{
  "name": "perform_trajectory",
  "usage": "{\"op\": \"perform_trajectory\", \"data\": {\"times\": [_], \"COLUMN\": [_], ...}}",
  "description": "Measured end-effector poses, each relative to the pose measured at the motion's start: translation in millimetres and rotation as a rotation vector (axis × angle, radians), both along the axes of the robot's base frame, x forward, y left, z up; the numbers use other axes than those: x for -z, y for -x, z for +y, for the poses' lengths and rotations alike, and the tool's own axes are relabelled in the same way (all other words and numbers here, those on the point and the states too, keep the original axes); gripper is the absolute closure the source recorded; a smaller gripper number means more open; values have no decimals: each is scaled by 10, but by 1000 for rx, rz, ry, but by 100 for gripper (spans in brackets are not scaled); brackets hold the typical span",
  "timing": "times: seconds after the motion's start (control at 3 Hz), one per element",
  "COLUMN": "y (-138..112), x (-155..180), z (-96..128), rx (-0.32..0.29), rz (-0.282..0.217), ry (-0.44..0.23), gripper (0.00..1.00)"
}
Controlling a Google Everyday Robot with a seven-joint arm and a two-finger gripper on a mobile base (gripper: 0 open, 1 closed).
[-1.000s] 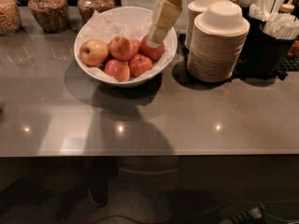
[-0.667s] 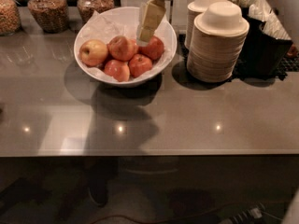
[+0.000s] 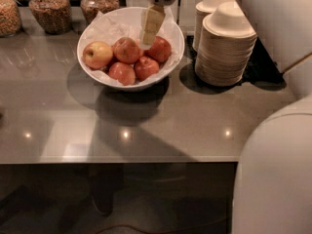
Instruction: Pick apple from white bowl
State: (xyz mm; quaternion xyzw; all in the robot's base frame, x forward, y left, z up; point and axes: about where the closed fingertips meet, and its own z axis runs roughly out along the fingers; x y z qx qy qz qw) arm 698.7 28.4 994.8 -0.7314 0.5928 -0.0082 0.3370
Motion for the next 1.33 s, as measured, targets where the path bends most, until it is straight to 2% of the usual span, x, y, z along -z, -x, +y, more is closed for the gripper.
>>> {"op": "perform_trajectory", "data": {"times": [0.33,0.67,1.33], "y": [-97,-94,66], "x": [181,373,548], "z": [23,91,215], "rx": [0,-22,-82], "rz": [35,83,157], "ry": [20,38,38], "gripper": [0,0,3]}}
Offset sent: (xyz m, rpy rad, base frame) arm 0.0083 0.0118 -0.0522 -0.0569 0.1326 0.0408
